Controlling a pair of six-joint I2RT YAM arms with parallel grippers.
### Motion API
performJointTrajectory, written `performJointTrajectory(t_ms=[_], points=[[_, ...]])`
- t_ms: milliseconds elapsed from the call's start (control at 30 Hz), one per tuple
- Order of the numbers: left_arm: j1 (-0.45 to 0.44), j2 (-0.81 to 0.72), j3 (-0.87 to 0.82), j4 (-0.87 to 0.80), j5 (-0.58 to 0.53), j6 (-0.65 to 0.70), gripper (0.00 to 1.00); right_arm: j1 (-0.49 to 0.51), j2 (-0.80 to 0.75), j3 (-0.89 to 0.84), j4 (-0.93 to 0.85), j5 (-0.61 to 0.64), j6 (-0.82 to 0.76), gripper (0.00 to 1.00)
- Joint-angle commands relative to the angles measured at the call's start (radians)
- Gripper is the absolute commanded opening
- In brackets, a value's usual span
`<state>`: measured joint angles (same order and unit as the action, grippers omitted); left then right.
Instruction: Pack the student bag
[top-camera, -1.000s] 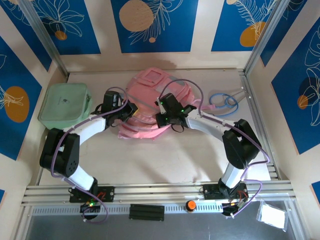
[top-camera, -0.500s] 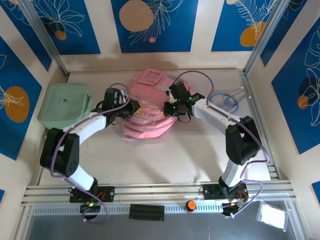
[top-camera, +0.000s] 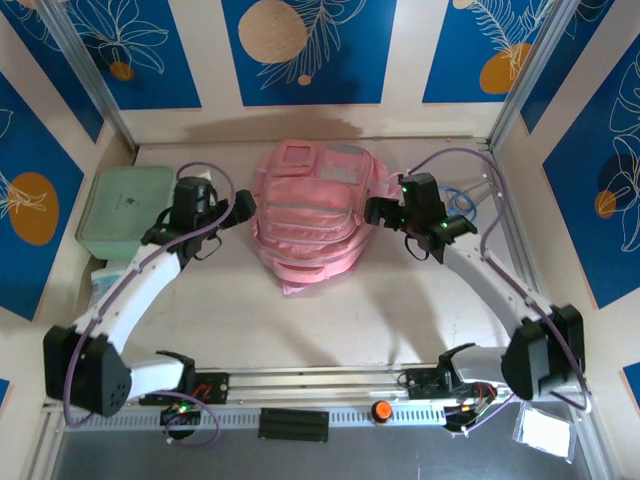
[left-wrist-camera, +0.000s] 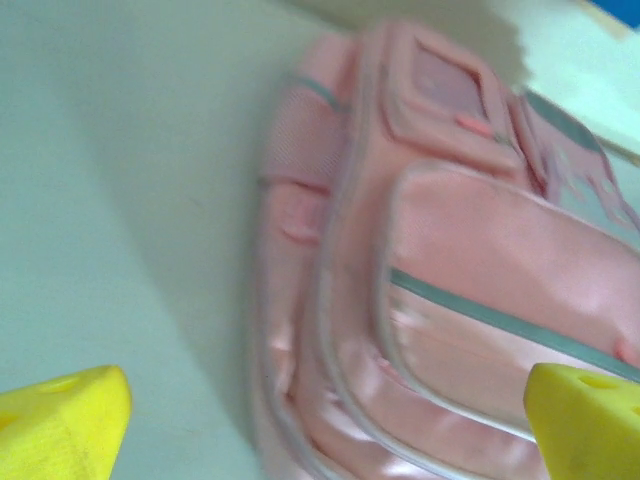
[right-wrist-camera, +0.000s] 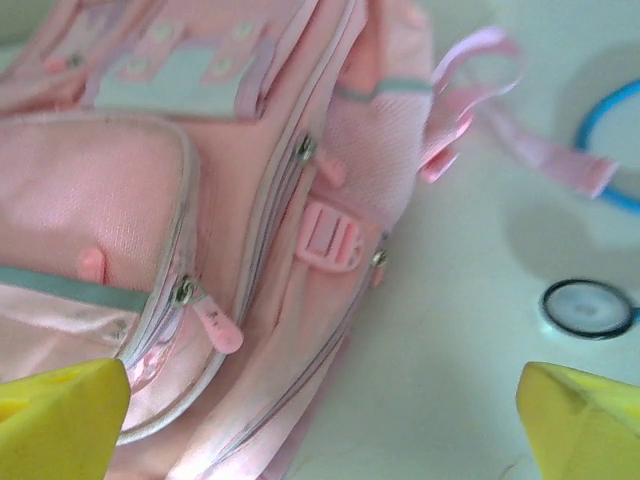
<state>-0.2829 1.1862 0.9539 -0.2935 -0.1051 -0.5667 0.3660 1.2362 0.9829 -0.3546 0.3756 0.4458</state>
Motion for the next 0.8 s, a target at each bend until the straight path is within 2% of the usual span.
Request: performJointTrajectory(t_ms=[0,67,167,267,333,500,633,767], points=[[0.014,-0.088,-0.117,0.003,-0.350,0.123,1.00,-0.043,-0.090,-0.086,0.121,0.201,0.002,0.99],[0.018,-0.147,-0.210,0.084,-0.474,0.157,1.00,-0.082,-0.133,-0.158,0.194,0.234,-0.007,0.99],[0.023,-0.219,-0.352,0.245,-0.593,0.243,1.00,-0.126,-0.172,-0.272,0.311,0.290,-0.060,0.99],[0.033,-0.257,-0.462,0.380,-0.641,0.312,1.00,-0.156,-0.180,-0.391,0.453,0.363,-0.091,0.99],[0.044,-0.252,-0.514,0.449,-0.636,0.359,0.99,-0.178,-0.160,-0.436,0.494,0.368,-0.096,0.99],[0.106,-0.165,-0.586,0.604,-0.467,0.467,0.99,-0.193,-0.066,-0.499,0.601,0.329,-0.158,0.99],[0.155,-0.045,-0.620,0.778,-0.316,0.533,1.00,-0.196,0.027,-0.572,0.862,0.246,-0.260,0.99],[0.188,0.038,-0.649,0.950,-0.161,0.555,1.00,-0.206,0.112,-0.571,0.984,0.175,-0.331,0.99]])
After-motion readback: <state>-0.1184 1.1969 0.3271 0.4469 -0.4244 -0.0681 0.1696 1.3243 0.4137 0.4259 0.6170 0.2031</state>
